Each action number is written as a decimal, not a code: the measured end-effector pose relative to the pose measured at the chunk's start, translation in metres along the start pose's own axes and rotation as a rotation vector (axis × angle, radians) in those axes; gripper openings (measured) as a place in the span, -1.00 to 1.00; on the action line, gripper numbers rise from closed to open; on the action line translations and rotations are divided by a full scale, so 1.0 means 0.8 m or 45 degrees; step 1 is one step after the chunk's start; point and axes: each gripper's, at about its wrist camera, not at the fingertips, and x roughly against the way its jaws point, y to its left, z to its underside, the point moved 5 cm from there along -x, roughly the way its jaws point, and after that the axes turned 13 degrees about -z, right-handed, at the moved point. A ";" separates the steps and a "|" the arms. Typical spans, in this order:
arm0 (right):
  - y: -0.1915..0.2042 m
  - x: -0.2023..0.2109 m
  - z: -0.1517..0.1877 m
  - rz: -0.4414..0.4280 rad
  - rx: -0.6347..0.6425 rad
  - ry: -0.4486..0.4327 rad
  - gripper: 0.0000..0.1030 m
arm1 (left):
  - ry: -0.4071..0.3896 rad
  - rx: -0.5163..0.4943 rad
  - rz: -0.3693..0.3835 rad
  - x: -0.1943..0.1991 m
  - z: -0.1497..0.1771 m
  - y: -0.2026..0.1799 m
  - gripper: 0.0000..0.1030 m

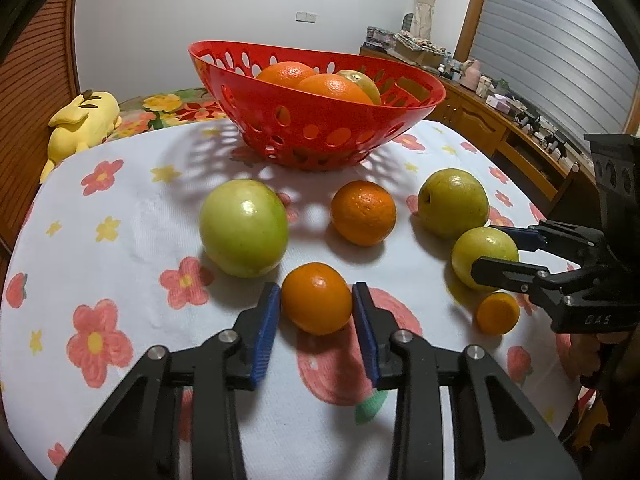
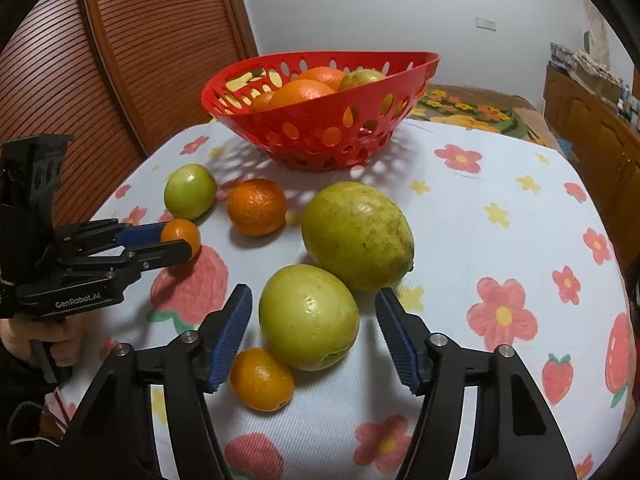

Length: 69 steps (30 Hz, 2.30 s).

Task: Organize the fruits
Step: 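Close right gripper on the green pomelo while left gripper grasps the orange, then lift the green pomelo and the orange and carry both over the basket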

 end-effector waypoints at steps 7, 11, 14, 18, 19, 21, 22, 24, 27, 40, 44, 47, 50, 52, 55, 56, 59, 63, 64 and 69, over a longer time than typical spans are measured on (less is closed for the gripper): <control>-0.001 -0.008 0.004 0.000 0.004 0.038 0.14 | 0.019 -0.001 0.003 -0.003 0.002 -0.002 -0.32; 0.002 -0.013 0.005 -0.023 0.009 0.054 -0.01 | 0.021 0.002 0.005 -0.003 0.001 -0.001 -0.32; 0.005 -0.014 0.004 -0.002 0.033 0.054 -0.01 | 0.022 0.001 0.007 -0.004 0.001 -0.001 -0.32; 0.007 -0.014 0.004 -0.016 0.038 0.050 -0.02 | 0.021 0.002 0.006 -0.004 0.001 -0.001 -0.33; 0.008 -0.013 0.004 -0.024 0.037 0.046 -0.02 | 0.021 0.002 0.006 -0.004 0.001 -0.001 -0.34; 0.011 -0.011 0.002 -0.044 0.041 0.039 -0.02 | 0.021 0.003 0.004 -0.004 0.001 -0.001 -0.34; 0.012 -0.011 0.001 -0.052 0.041 0.036 -0.02 | 0.020 0.003 0.002 -0.003 0.002 -0.001 -0.34; 0.016 -0.007 -0.002 -0.057 0.046 0.026 -0.02 | 0.019 0.007 0.000 -0.004 0.000 0.002 -0.35; 0.021 0.000 -0.006 -0.065 0.059 0.005 -0.02 | 0.015 0.020 -0.009 -0.004 0.000 0.006 -0.35; 0.031 0.031 -0.020 -0.067 0.091 -0.080 -0.02 | -0.061 0.024 -0.051 0.011 -0.002 0.007 -0.35; 0.031 0.039 -0.022 -0.064 0.093 -0.100 -0.02 | -0.093 0.020 -0.059 0.017 -0.004 0.006 -0.35; 0.030 0.045 -0.025 -0.061 0.093 -0.115 -0.02 | -0.109 0.019 -0.075 0.021 -0.006 0.005 -0.35; 0.029 0.053 -0.029 -0.058 0.094 -0.132 -0.02 | -0.125 0.052 -0.068 0.028 -0.009 0.007 -0.35; 0.029 0.058 -0.032 -0.055 0.096 -0.145 -0.02 | -0.143 0.057 -0.057 0.035 -0.013 0.006 -0.35; 0.029 0.066 -0.036 -0.052 0.099 -0.161 -0.02 | -0.179 0.052 -0.049 0.049 -0.022 0.002 -0.35; 0.030 0.068 -0.037 -0.049 0.101 -0.166 -0.02 | -0.190 0.049 -0.043 0.054 -0.025 0.000 -0.35; 0.030 0.076 -0.043 -0.045 0.107 -0.180 -0.02 | -0.227 0.037 -0.032 0.071 -0.036 -0.005 -0.35; 0.028 0.087 -0.050 -0.034 0.112 -0.202 -0.02 | -0.266 0.035 -0.015 0.088 -0.049 -0.011 -0.35; 0.028 0.089 -0.052 -0.032 0.115 -0.206 -0.02 | -0.275 0.037 -0.013 0.091 -0.052 -0.011 -0.35; 0.030 0.101 -0.062 -0.022 0.136 -0.230 -0.02 | -0.323 0.038 -0.011 0.107 -0.065 -0.013 -0.35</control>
